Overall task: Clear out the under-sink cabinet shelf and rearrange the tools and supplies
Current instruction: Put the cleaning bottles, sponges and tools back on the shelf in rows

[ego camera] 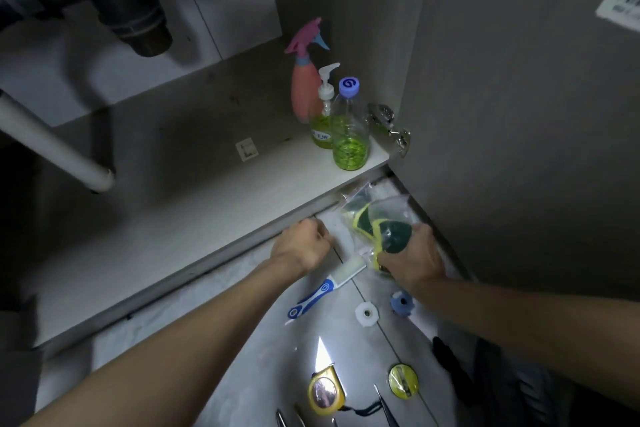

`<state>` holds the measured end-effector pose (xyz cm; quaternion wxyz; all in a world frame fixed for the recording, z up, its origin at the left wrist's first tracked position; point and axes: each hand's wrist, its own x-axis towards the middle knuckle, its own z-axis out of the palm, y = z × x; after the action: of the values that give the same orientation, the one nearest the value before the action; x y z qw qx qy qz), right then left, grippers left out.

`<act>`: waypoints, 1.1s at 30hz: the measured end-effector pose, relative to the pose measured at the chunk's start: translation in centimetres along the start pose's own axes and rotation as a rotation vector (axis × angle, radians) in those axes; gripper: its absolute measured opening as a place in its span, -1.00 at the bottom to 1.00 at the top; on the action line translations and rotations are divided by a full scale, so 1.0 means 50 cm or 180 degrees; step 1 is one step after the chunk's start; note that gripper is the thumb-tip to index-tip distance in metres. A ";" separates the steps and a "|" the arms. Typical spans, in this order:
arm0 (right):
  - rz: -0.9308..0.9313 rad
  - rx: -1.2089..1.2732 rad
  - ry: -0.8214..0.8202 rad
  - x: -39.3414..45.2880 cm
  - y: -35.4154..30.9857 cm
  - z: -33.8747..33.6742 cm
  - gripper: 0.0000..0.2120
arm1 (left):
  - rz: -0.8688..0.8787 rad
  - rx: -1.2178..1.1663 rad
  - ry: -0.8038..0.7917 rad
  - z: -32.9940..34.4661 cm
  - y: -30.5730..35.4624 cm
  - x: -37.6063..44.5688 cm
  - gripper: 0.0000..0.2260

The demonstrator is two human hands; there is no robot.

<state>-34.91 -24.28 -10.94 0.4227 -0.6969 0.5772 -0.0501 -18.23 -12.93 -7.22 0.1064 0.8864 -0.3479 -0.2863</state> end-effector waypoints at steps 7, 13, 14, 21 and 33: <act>0.0428 0.0319 0.0119 -0.089 0.118 0.035 -0.25 | 0.2168 0.1277 0.0124 0.067 0.109 0.099 -0.59; 0.0439 0.0477 0.0257 -0.086 0.119 0.031 -0.28 | 0.1849 0.2443 -0.0073 0.110 0.120 0.184 -0.29; 0.0427 0.0525 0.0283 -0.085 0.116 0.030 -0.31 | 0.1874 0.2449 0.0023 0.109 0.116 0.183 -0.35; -0.0257 0.1755 0.0489 -0.100 0.027 0.024 -0.55 | 0.1899 0.2147 0.0007 0.029 0.041 0.092 -0.43; -0.2238 -0.0895 0.0152 0.045 -0.304 0.098 -0.48 | -0.0521 0.1170 0.0582 -0.201 -0.183 0.010 -0.43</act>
<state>-19.88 -23.95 -5.17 0.2663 -0.9023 0.3138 -0.1286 -6.97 -6.64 -2.81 -0.0494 0.9384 -0.3100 -0.1442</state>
